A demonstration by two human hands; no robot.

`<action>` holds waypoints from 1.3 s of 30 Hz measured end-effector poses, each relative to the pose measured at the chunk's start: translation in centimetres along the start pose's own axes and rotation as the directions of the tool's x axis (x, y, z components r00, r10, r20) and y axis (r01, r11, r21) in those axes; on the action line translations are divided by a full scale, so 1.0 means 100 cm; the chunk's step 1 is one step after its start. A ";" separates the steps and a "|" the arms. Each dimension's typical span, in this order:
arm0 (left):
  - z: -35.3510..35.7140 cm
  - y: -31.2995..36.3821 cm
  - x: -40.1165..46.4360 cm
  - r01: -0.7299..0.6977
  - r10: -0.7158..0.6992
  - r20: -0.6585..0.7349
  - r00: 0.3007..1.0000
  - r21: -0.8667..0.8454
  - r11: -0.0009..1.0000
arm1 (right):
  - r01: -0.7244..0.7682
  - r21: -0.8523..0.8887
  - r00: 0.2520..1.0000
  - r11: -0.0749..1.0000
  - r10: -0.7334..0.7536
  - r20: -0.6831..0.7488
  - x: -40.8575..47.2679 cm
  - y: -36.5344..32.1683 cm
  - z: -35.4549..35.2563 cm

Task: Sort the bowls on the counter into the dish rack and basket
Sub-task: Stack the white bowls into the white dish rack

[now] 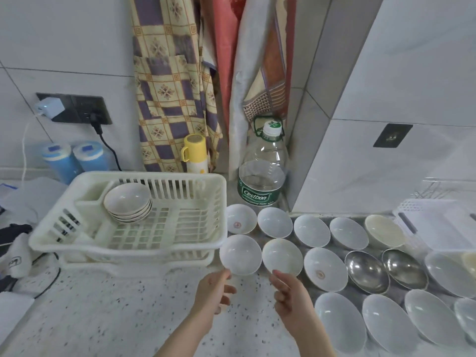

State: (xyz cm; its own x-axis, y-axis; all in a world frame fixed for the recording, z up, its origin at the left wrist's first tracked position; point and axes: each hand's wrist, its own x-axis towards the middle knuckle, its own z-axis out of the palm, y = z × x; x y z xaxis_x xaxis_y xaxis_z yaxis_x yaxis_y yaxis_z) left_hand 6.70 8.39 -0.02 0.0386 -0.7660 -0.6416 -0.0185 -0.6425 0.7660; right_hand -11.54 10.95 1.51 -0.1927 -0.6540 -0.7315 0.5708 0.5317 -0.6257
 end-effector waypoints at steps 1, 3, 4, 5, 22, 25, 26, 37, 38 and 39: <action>0.007 -0.002 0.004 0.064 -0.065 0.016 0.998 0.005 0.998 | -0.019 -0.007 1.000 1.000 0.019 -0.005 0.004 0.003 -0.008; 0.020 -0.005 0.013 0.142 -0.142 0.032 0.989 -0.005 0.990 | -0.061 -0.018 0.998 0.998 0.060 -0.022 0.011 0.008 -0.020; 0.025 -0.006 0.017 0.166 -0.165 0.032 0.986 -0.019 0.986 | -0.079 -0.019 0.996 0.997 0.079 -0.029 0.014 0.011 -0.024; 0.030 -0.008 0.022 0.184 -0.182 0.038 0.982 -0.041 0.982 | -0.093 -0.017 0.995 0.995 0.093 -0.032 0.018 0.012 -0.028; 0.037 -0.029 0.053 0.147 -0.145 0.033 0.989 -0.362 0.921 | -0.156 -0.098 0.988 0.983 0.154 -0.023 0.062 0.003 -0.033; 0.031 -0.036 0.045 0.179 -0.173 0.047 0.984 -0.349 0.920 | -0.141 -0.101 0.989 0.985 0.137 -0.049 0.065 0.004 -0.031; 0.030 -0.037 0.043 0.190 -0.185 0.045 0.982 -0.332 0.924 | -0.129 -0.099 0.991 0.987 0.123 -0.059 0.066 0.005 -0.031; 0.014 -0.025 0.012 0.245 -0.192 0.200 0.961 -0.290 0.925 | -0.059 0.024 0.992 0.998 0.061 -0.111 0.063 0.013 -0.028; 0.012 -0.021 0.009 0.245 -0.183 0.227 0.957 -0.286 0.926 | -0.054 0.040 0.991 0.998 0.058 -0.118 0.059 0.015 -0.027; 0.009 -0.017 0.005 0.245 -0.174 0.252 0.952 -0.283 0.927 | -0.045 0.061 0.991 0.997 0.052 -0.120 0.054 0.018 -0.026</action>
State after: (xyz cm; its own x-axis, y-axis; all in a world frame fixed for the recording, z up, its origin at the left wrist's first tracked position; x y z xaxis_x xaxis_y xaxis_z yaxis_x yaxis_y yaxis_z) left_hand 5.87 9.13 -1.69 -0.2118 -0.6219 -0.7540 0.2754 -0.7782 0.5645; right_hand -13.62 9.72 -4.25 -0.2577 -0.5560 -0.7903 0.6262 0.5268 -0.5748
